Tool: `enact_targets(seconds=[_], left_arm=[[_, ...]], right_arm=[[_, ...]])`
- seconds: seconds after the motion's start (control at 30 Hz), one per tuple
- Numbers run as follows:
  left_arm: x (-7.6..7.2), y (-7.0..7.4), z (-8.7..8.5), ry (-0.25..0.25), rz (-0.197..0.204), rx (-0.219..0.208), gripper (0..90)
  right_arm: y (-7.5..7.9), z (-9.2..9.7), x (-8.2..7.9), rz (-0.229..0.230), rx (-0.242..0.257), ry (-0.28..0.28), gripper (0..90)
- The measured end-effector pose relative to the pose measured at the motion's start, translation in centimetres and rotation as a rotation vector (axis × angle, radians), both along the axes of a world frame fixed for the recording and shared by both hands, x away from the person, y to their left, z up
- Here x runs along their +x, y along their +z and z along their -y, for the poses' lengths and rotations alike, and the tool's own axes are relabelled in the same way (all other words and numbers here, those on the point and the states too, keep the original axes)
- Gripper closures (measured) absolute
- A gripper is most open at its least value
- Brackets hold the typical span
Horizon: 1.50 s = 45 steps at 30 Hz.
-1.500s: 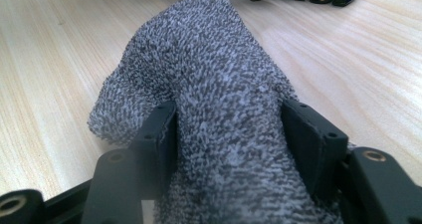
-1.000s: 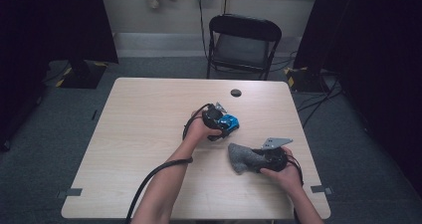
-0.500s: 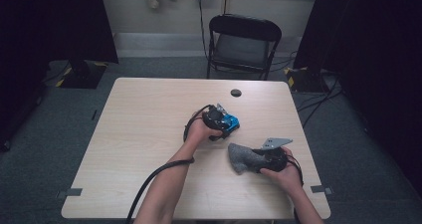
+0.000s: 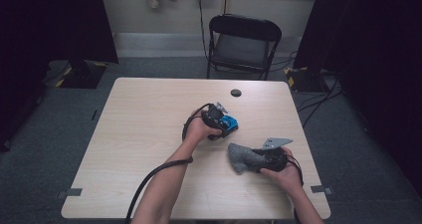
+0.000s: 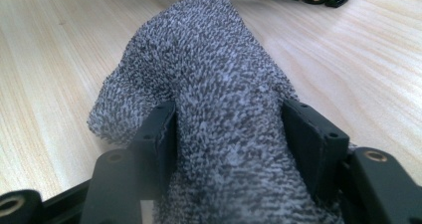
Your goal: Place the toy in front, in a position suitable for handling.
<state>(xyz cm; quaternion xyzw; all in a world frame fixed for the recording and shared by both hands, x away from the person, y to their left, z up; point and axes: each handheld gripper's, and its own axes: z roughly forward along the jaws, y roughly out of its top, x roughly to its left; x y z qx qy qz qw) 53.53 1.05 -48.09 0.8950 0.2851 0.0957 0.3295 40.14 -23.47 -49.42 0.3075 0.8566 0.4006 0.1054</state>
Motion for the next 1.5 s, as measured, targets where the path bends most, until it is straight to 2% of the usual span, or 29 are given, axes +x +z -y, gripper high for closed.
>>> enact_targets(seconds=[0.13,0.33,0.53,0.6,0.87,0.93,1.0,1.1,1.2,1.27,1.3,1.33,1.4,1.47,1.5], left_arm=[[0.1,-0.5,-0.2,0.009,-0.017,-0.004,19.0],[0.0,-0.9,-0.2,0.012,-0.01,-0.019,18.6],[0.0,-0.9,-0.4,0.011,-0.017,-0.024,18.3],[0.0,-0.7,-0.5,0.028,-0.049,-0.047,18.9],[0.2,0.2,-0.4,0.033,-0.047,-0.037,17.7],[0.5,0.1,-0.4,0.064,-0.05,-0.059,15.8],[0.7,0.0,-0.3,0.068,-0.063,-0.064,17.5],[0.8,0.0,-0.1,0.072,-0.059,-0.079,17.7],[0.8,-0.2,0.4,0.058,-0.054,-0.075,17.4],[0.9,-0.6,0.7,0.063,-0.05,-0.041,17.1],[0.9,-0.6,0.7,0.063,-0.05,-0.041,17.2],[0.8,-0.9,0.7,0.047,-0.03,-0.028,15.5],[0.7,-1.0,0.8,0.046,-0.022,-0.025,15.1],[0.6,-1.0,0.8,0.025,0.002,0.002,18.5],[0.5,-1.0,0.7,0.03,0.003,-0.012,18.5]], right_arm=[[0.0,0.0,0.0,0.0,0.001,-0.001,40.8],[0.0,0.0,0.0,0.001,0.001,-0.002,40.7],[0.0,0.0,0.0,0.002,0.001,-0.002,40.5],[0.0,0.0,-0.1,0.001,0.004,-0.004,40.4],[0.0,0.0,0.0,0.001,0.002,-0.004,40.4],[-0.1,0.0,-0.1,0.002,0.003,-0.005,40.3],[-0.1,0.0,-0.1,0.002,0.003,-0.006,40.3],[-0.1,0.0,-0.1,0.002,0.001,-0.005,40.3],[-0.1,0.0,-0.1,0.002,0.004,-0.006,40.3],[-0.1,0.0,-0.1,0.002,0.002,-0.006,40.3],[-0.1,0.0,-0.1,0.002,0.002,-0.006,40.3],[-0.1,0.0,-0.1,0.003,0.001,-0.005,40.2],[-0.1,0.0,-0.1,0.004,0.0,-0.005,40.3],[-0.1,0.0,-0.1,0.006,0.002,-0.004,40.3],[-0.1,0.0,-0.1,0.006,0.002,-0.004,40.3]])
